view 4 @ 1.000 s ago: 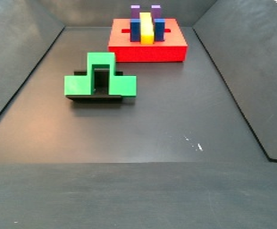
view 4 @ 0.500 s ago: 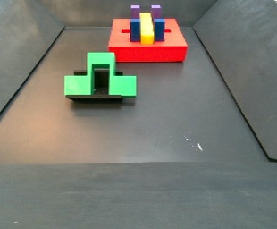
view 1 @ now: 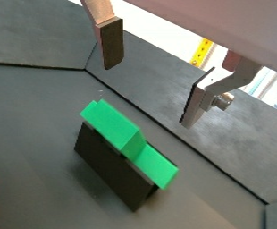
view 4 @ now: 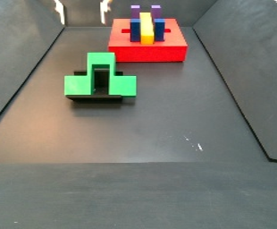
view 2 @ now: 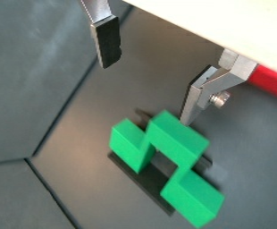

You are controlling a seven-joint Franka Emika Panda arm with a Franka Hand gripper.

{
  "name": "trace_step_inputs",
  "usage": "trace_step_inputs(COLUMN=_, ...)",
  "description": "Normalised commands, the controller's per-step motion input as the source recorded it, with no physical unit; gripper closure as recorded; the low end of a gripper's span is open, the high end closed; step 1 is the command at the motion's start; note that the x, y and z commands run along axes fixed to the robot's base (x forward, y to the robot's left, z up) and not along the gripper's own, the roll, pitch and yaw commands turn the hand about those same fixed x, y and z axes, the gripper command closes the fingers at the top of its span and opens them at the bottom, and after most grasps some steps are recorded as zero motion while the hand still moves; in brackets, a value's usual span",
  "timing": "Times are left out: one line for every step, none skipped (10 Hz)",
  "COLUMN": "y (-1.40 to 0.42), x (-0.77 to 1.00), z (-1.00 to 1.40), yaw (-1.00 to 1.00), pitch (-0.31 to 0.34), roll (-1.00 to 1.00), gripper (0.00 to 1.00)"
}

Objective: Pick up the green object. Move up. Place the green object on the fixture. Regrasp the green object. Move to above the board. Insert the green object.
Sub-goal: Regrasp the green object.

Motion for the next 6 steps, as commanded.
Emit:
trace_step_inputs(y=0.00, x=-0.11, z=-0.43, yaw=0.00, pitch=0.000, roll=0.80, gripper=0.00)
trace_step_inputs(y=0.00, x=-0.11, z=-0.35, yaw=0.00, pitch=0.000, roll=0.78, gripper=0.00)
trace_step_inputs(y=0.02, x=-0.08, z=-0.34, yaw=-0.03, pitch=0.000, roll=0.70, gripper=0.00)
trace_step_inputs(y=0.13, x=-0.15, z=-0.24, yaw=-0.11, pitch=0.000, roll=0.51, gripper=0.00)
trace_step_inputs(y=0.16, x=-0.19, z=0.00, yaw=-0.22, pitch=0.000, roll=0.22, gripper=0.00)
trace_step_inputs(y=0.03, x=-0.10, z=0.01, yaw=-0.11, pitch=-0.006, roll=0.00, gripper=0.00)
